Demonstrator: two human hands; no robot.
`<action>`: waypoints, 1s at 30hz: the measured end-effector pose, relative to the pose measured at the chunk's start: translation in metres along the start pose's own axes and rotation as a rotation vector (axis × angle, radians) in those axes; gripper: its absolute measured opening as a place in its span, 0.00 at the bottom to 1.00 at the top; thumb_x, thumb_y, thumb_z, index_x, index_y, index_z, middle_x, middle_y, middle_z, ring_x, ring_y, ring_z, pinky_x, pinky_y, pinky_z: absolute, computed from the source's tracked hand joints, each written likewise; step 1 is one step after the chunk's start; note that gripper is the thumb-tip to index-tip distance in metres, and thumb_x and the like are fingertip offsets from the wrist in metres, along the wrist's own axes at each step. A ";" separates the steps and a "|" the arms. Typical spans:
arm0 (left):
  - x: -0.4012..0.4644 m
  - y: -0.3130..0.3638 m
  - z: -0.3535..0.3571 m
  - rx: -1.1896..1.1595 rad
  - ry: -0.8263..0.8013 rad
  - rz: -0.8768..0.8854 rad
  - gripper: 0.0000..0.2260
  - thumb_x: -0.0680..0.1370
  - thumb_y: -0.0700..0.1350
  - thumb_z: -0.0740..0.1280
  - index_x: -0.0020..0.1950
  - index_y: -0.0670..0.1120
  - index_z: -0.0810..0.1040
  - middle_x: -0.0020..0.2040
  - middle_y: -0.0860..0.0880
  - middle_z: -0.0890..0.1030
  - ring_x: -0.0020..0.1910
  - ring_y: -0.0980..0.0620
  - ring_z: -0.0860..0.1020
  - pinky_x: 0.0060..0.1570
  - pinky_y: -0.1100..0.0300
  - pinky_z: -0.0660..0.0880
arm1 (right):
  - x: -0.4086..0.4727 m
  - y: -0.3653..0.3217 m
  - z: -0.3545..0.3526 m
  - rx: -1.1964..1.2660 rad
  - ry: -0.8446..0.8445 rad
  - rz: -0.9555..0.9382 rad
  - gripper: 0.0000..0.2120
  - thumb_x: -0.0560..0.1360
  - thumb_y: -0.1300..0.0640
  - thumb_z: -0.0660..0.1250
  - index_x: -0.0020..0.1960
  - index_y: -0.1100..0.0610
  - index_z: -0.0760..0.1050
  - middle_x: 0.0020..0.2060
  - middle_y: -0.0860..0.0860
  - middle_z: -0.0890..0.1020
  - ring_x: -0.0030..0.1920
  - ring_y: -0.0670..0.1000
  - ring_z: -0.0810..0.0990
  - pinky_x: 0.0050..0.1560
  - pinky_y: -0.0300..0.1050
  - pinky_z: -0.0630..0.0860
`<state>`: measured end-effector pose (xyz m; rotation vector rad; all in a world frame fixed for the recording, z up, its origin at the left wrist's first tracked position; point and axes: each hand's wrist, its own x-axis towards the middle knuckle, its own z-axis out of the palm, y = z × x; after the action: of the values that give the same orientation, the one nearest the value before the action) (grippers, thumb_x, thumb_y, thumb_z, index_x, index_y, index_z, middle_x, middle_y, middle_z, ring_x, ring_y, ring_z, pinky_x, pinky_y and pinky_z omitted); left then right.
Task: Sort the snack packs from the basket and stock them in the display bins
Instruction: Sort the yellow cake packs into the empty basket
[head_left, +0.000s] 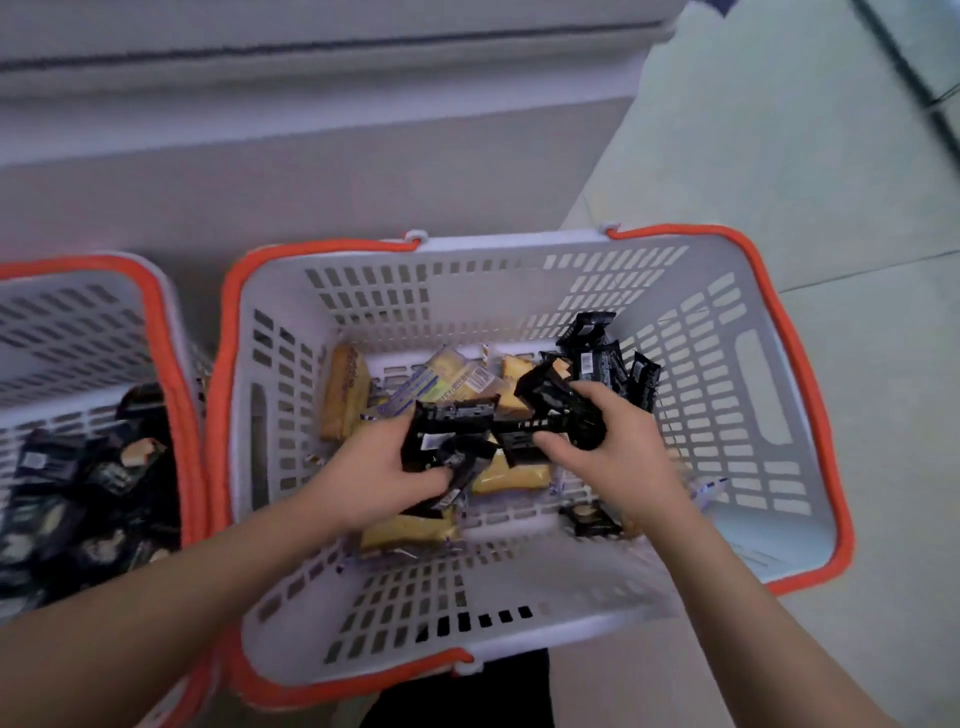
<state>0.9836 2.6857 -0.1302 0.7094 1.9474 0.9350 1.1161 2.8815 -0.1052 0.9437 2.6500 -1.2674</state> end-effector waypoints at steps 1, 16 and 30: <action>-0.011 0.005 -0.015 -0.036 0.041 0.009 0.10 0.68 0.47 0.71 0.46 0.56 0.73 0.41 0.55 0.81 0.40 0.64 0.79 0.37 0.69 0.75 | -0.002 -0.018 0.001 0.072 0.009 -0.006 0.17 0.69 0.50 0.74 0.54 0.44 0.72 0.42 0.33 0.76 0.41 0.27 0.75 0.40 0.19 0.68; -0.201 -0.062 -0.168 -0.389 0.601 -0.136 0.09 0.74 0.38 0.69 0.43 0.53 0.79 0.38 0.57 0.84 0.42 0.57 0.81 0.39 0.61 0.74 | -0.016 -0.269 0.136 -0.241 -0.341 -0.285 0.22 0.71 0.45 0.70 0.57 0.59 0.75 0.48 0.53 0.80 0.50 0.56 0.78 0.42 0.44 0.73; -0.209 -0.134 -0.136 0.373 0.463 -0.335 0.16 0.77 0.45 0.63 0.65 0.46 0.71 0.56 0.45 0.79 0.54 0.45 0.78 0.49 0.54 0.75 | -0.064 -0.245 0.206 -0.065 -0.521 -0.022 0.29 0.74 0.47 0.67 0.70 0.57 0.64 0.65 0.54 0.72 0.63 0.51 0.72 0.59 0.42 0.69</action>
<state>0.9504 2.4067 -0.0974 0.3617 2.5937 0.5633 0.9925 2.5841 -0.0539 0.4876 2.2786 -1.2171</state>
